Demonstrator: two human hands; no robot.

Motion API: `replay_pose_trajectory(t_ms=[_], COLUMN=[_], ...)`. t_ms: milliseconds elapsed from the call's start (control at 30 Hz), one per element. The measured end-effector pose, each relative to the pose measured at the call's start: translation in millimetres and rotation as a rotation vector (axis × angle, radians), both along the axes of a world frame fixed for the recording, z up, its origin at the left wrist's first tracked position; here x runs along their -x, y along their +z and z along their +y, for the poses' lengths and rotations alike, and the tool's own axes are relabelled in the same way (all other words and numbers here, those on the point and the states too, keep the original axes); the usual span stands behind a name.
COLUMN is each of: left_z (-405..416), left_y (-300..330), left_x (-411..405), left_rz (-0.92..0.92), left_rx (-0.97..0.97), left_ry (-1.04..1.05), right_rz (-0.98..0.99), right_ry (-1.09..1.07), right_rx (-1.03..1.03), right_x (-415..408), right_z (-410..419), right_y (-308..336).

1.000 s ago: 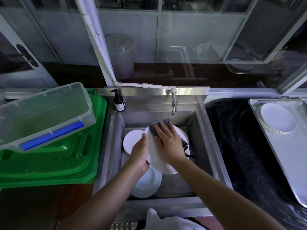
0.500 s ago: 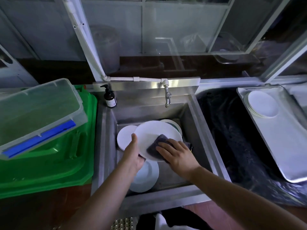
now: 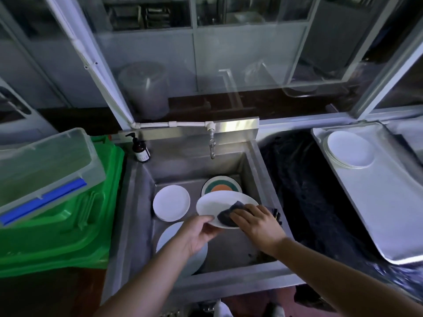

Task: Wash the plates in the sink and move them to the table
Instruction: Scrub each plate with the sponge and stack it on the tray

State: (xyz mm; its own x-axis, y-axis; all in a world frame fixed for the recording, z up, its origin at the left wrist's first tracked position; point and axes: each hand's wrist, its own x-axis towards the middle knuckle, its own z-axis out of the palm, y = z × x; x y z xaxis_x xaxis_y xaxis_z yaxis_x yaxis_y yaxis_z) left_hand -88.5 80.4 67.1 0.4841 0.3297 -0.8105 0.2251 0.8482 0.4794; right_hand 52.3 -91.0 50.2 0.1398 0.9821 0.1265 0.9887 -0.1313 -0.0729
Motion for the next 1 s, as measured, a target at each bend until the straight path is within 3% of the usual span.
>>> replay_pose_trajectory(t_ms=[433,667,1000], left_z=[-160,-167,-159], left_y=[0,3,-10], left_x=[-125,-153,-216], left_rz=[0.009,0.051,-0.028], left_rx=[-0.172,-0.229,-0.205], left_ry=[0.168,0.121,-0.094], right_rz=[0.013,-0.013,-0.025], right_ry=[0.122,0.087,-0.186], right_rx=[0.080,0.127,0.006], right_x=[-144,-171,-194], right_z=[-151,-181,-225], right_y=[10,11,16])
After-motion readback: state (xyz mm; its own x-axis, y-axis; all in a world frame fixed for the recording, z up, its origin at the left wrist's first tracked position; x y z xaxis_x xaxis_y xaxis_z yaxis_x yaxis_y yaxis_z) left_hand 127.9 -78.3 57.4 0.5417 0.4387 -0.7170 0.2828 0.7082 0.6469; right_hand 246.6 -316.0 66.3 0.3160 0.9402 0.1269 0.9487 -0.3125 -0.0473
